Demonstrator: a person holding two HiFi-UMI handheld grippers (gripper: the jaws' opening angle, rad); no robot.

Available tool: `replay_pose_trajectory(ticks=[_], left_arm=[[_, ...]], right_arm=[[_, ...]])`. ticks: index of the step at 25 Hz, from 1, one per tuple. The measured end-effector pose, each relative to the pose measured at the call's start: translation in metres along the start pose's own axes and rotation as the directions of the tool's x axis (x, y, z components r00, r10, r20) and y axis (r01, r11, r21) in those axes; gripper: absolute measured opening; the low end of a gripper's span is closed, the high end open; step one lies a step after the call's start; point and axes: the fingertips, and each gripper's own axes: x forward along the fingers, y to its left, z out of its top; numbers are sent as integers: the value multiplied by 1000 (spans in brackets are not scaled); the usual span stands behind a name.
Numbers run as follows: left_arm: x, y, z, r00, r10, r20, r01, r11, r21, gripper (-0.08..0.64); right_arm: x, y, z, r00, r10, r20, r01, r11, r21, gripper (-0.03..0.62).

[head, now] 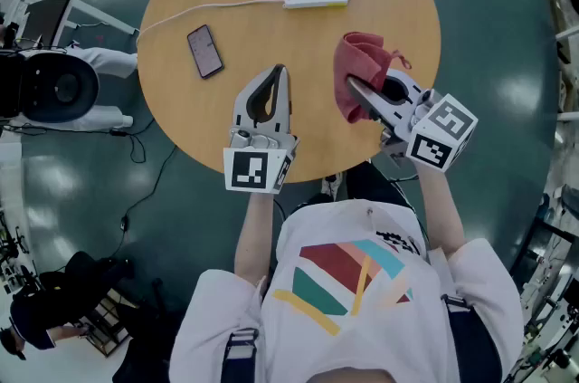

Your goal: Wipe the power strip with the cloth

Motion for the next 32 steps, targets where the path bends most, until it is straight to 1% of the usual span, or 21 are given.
replay_pose_trajectory(ticks=[3, 5, 7, 9, 11, 12, 14, 16, 18, 20, 22, 24, 26, 28, 30, 32], left_arm=[[17, 3, -20, 999, -2, -55, 4, 1000, 29, 32], [49, 23, -40, 994, 14, -108, -9, 999, 46, 32], [81, 48, -62, 984, 44, -175, -32, 997, 72, 32], [98, 63, -80, 970, 66, -235, -42, 993, 109, 32], [109, 72, -96, 958, 75, -276, -39, 990, 133, 32], [120, 82, -106, 951, 79, -298, -40, 990, 135, 32], [152, 109, -135, 930, 87, -357, -44, 991, 128, 32], [178, 131, -163, 905, 81, -419, -31, 992, 126, 32], [191, 136, -181, 885, 60, -462, 3, 991, 133, 32], [202, 131, -191, 872, 35, -488, 39, 989, 141, 32], [215, 131, -203, 858, 16, -514, 72, 986, 150, 32], [225, 140, -227, 831, 10, -556, 93, 983, 156, 32], [232, 155, -252, 801, 23, -599, 81, 986, 145, 32], [238, 169, -265, 781, 39, -624, 58, 989, 134, 32], [246, 177, -273, 764, 46, -644, 57, 989, 138, 32], [251, 176, -279, 745, 39, -665, 74, 987, 141, 32]], right_arm=[[1, -30, 2, 999, -32, -17, 33, 999, 40, 40], [15, -64, 12, 999, -34, -21, 35, 997, 64, 40], [32, -97, 20, 999, -26, -29, 28, 994, 101, 40], [43, -116, 19, 998, -17, -53, 25, 989, 142, 40], [54, -137, 12, 996, -30, -88, 46, 983, 180, 40], [66, -155, 9, 994, -39, -104, 60, 977, 205, 40], [101, -198, 4, 991, -47, -127, 80, 960, 268, 40], [134, -230, -2, 988, -54, -143, 98, 942, 320, 40], [152, -244, -13, 982, -75, -171, 129, 934, 332, 40], [164, -251, -22, 972, -95, -213, 161, 934, 318, 40], [182, -259, -33, 963, -93, -251, 172, 934, 314, 40], [204, -266, -47, 955, -82, -285, 176, 930, 322, 40], [224, -275, -60, 938, -86, -336, 196, 931, 308, 40], [240, -286, -68, 911, -107, -398, 231, 932, 280, 40], [254, -298, -76, 875, -131, -466, 276, 926, 257, 40], [262, -306, -85, 835, -157, -527, 314, 923, 222, 40]])
